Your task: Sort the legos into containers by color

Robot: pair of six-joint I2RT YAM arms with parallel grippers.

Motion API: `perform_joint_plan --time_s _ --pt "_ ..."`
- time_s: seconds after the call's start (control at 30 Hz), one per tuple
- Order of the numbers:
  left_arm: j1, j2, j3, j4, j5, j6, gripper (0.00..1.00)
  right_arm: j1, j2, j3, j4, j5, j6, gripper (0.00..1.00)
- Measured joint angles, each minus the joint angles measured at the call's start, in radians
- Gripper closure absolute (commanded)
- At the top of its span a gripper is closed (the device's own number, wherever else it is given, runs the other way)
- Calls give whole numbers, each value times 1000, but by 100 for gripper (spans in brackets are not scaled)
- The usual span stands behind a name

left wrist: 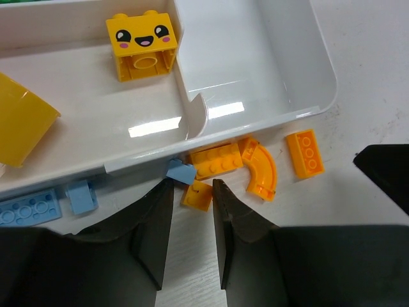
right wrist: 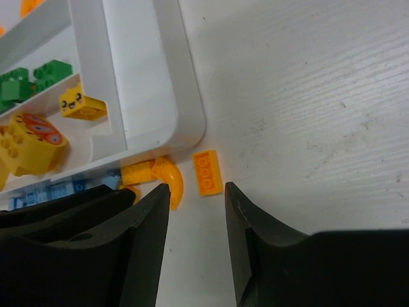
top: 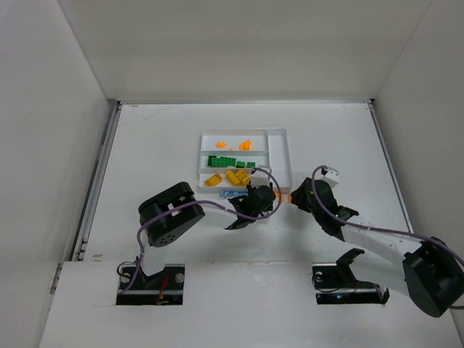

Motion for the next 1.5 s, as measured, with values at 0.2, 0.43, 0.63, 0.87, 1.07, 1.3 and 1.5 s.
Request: perform_joint_plan --time_s 0.2,0.43,0.63,0.87,1.07,1.3,1.5 --pt "-8 3 11 -13 -1 12 78 10 126 54 -70 10 -4 54" --pt "-18 6 21 -22 -4 32 86 41 217 126 -108 17 -8 55" --pt "-18 -13 7 -35 -1 35 88 51 270 160 -131 35 -22 60" --pt "-3 -166 -59 -106 38 32 88 82 335 224 -173 70 -26 65" --pt "86 -321 -67 -116 77 20 88 92 389 268 -198 82 -27 65" --pt "240 -356 -71 -113 107 2 88 105 418 298 -219 98 -31 78" --pt "372 -331 -60 -108 133 -5 88 142 413 295 -220 111 -24 83"
